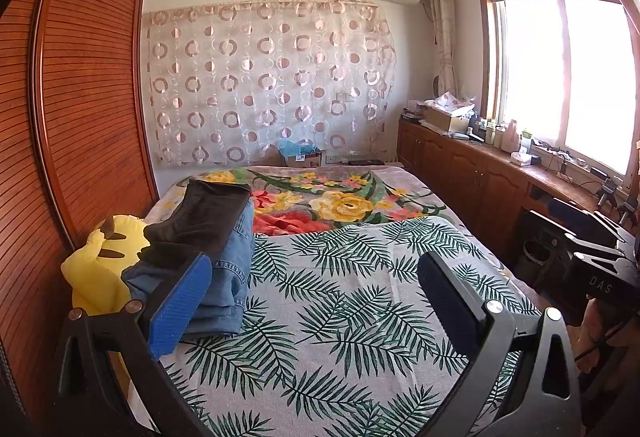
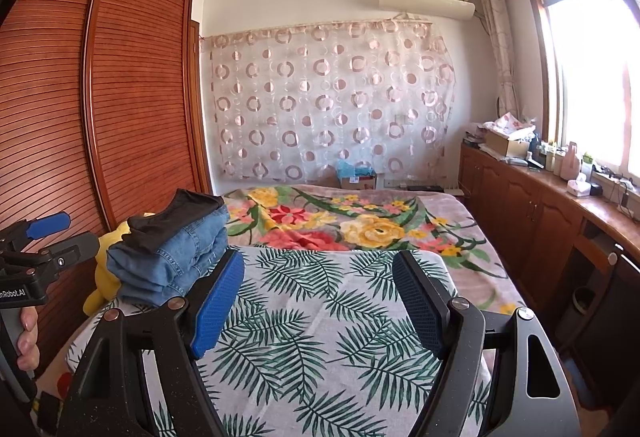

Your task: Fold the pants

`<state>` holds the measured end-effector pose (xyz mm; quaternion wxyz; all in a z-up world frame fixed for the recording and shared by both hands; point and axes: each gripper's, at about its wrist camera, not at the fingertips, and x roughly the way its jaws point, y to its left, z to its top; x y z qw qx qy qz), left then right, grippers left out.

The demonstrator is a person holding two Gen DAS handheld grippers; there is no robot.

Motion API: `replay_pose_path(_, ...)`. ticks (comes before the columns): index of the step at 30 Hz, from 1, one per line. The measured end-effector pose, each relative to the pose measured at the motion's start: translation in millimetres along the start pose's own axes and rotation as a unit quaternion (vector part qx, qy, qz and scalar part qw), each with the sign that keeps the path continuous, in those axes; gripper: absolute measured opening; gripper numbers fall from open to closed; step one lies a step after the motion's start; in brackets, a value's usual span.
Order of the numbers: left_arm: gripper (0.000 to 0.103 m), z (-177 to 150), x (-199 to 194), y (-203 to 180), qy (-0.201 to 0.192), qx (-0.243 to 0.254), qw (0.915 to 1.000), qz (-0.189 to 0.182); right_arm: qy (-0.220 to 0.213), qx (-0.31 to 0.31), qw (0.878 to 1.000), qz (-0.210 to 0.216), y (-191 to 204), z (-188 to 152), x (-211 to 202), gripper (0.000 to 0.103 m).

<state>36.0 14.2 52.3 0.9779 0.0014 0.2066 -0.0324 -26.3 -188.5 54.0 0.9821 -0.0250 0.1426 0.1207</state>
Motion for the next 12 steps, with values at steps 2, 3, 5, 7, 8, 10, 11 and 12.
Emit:
replay_pose_path(2,0.103,-0.2,0.2,-0.1,0.000,0.000,1.0000,-0.001,0.000,0.001,1.000,-0.001,-0.4,-0.2,-0.3,0.078)
replay_pose_path(3,0.103,-0.5,0.4,-0.4,0.000,0.000,1.0000,0.000,-0.001,0.001,1.000,0.000,0.3,-0.4,-0.5,0.078)
replay_pose_path(5,0.103,-0.5,0.1,-0.1,0.000,0.000,1.0000,0.000,-0.001,0.001,1.000,-0.002,0.0,-0.2,-0.6,0.078)
replay_pose_path(7,0.103,-0.5,-0.3,0.2,0.001,-0.001,1.0000,0.000,-0.001,0.000,1.000,-0.001,0.2,0.0,-0.3,0.078)
replay_pose_path(8,0.103,-0.8,0.0,-0.2,0.000,0.000,1.0000,0.000,-0.001,0.000,1.000,-0.001,0.5,-0.2,-0.6,0.078)
replay_pose_path(10,0.103,-1.1,0.3,-0.3,0.000,0.000,1.0000,0.000,0.000,0.001,1.000,0.000,0.3,-0.3,-0.4,0.078)
replay_pose_path(11,0.103,-1.0,-0.1,0.0,0.000,0.000,1.0000,-0.001,0.000,0.001,1.000,-0.001,0.3,-0.3,-0.4,0.078)
replay_pose_path(12,0.103,-0.9,-0.2,0.2,0.000,0.000,1.0000,0.000,-0.001,0.001,1.000,0.000,-0.1,-0.6,-0.9,0.078)
